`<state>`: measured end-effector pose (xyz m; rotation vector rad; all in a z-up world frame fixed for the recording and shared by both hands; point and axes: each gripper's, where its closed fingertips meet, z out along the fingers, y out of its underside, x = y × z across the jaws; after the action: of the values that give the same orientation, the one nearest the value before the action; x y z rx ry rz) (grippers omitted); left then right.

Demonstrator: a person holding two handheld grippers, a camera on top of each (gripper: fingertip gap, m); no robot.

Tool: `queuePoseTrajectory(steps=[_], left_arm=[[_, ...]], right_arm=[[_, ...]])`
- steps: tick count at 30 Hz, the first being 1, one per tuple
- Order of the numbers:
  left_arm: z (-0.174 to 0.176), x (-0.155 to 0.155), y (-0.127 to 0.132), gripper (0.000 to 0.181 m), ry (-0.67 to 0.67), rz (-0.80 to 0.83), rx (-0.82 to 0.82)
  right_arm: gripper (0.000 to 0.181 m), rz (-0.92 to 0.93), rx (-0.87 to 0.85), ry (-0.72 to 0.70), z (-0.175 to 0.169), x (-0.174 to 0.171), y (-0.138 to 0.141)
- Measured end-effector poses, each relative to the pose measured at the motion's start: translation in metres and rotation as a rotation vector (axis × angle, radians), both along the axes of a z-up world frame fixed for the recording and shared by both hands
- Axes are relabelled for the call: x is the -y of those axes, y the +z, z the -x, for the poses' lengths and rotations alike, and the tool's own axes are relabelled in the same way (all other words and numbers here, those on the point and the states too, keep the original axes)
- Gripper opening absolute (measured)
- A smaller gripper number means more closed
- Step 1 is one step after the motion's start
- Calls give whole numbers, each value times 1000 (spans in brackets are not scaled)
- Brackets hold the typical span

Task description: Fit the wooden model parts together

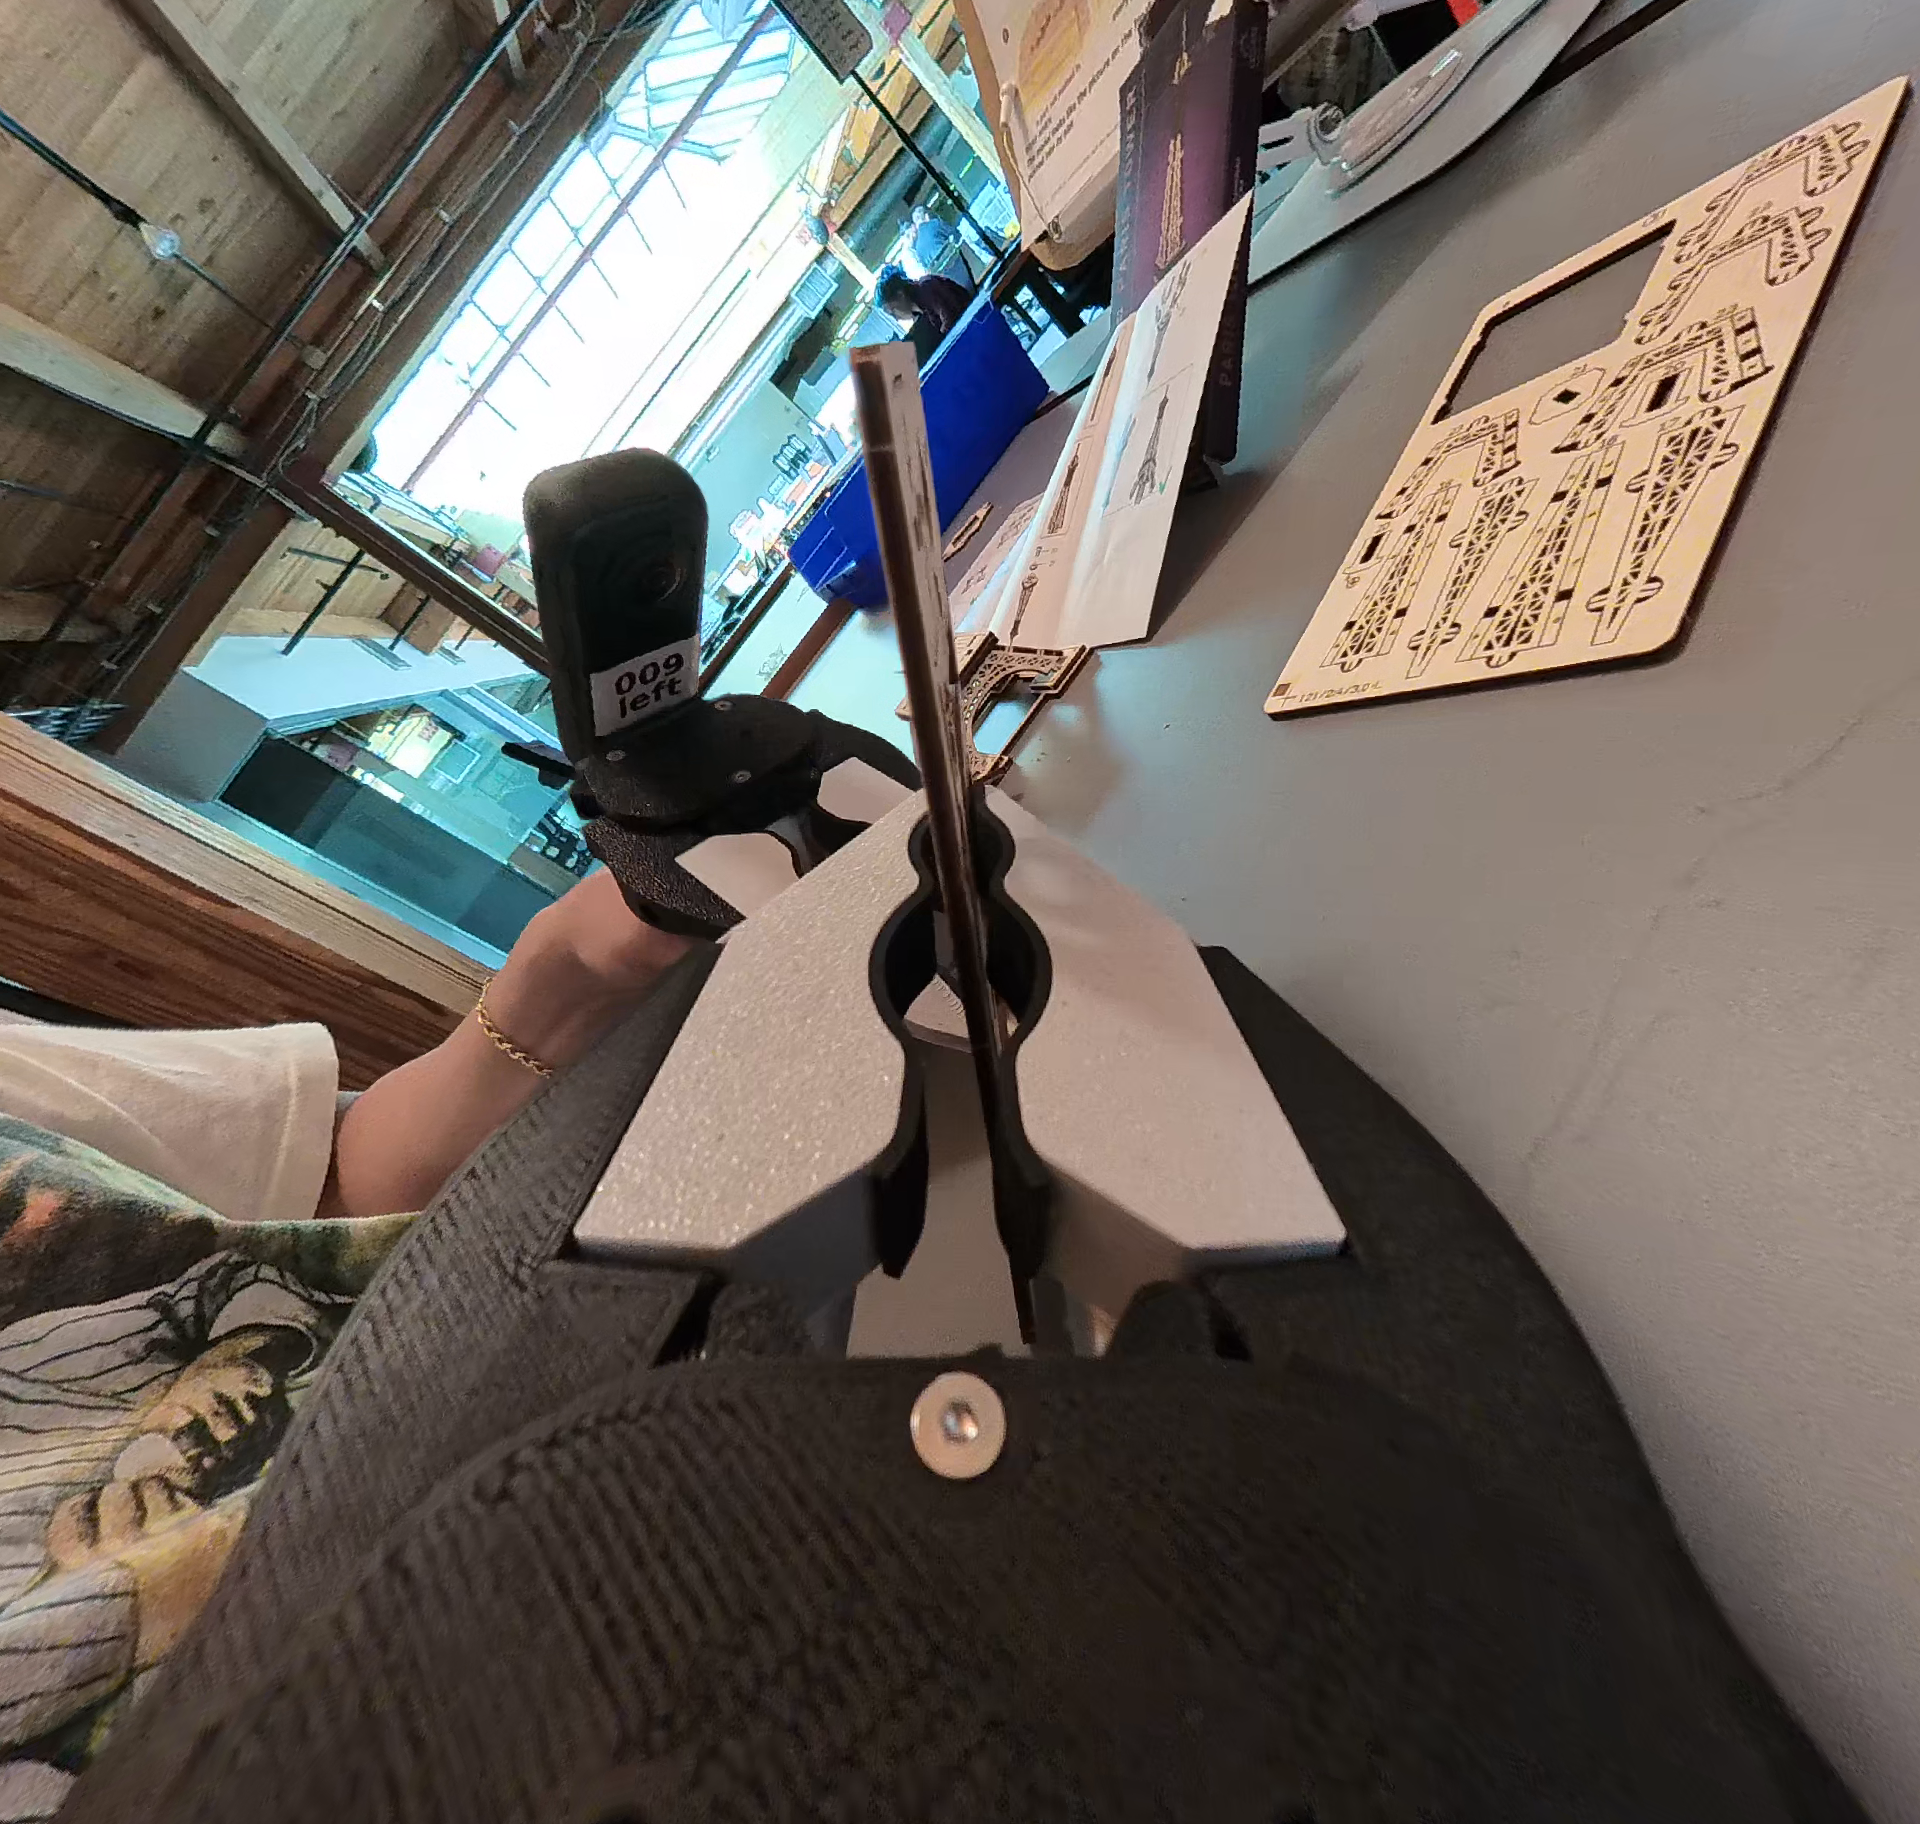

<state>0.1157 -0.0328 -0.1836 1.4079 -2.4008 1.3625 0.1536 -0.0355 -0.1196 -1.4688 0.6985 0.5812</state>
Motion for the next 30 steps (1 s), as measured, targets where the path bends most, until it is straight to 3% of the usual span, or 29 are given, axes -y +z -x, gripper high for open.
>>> queuePoseTrajectory(steps=[16, 21, 28, 30], left_arm=[[-3, 1, -2, 20, 34, -42, -47], [-6, -3, -4, 21, 27, -133, 22], [-6, -7, 4, 53, 18, -137, 101], [-3, -6, 13, 71, 11, -123, 138]], right_arm=[[0, 15, -20, -42, -6, 2, -3], [0, 30, -32, -53, -8, 2, -6], [0, 9, -21, -37, -6, 2, -2], [0, 11, -18, -50, -7, 3, -2]])
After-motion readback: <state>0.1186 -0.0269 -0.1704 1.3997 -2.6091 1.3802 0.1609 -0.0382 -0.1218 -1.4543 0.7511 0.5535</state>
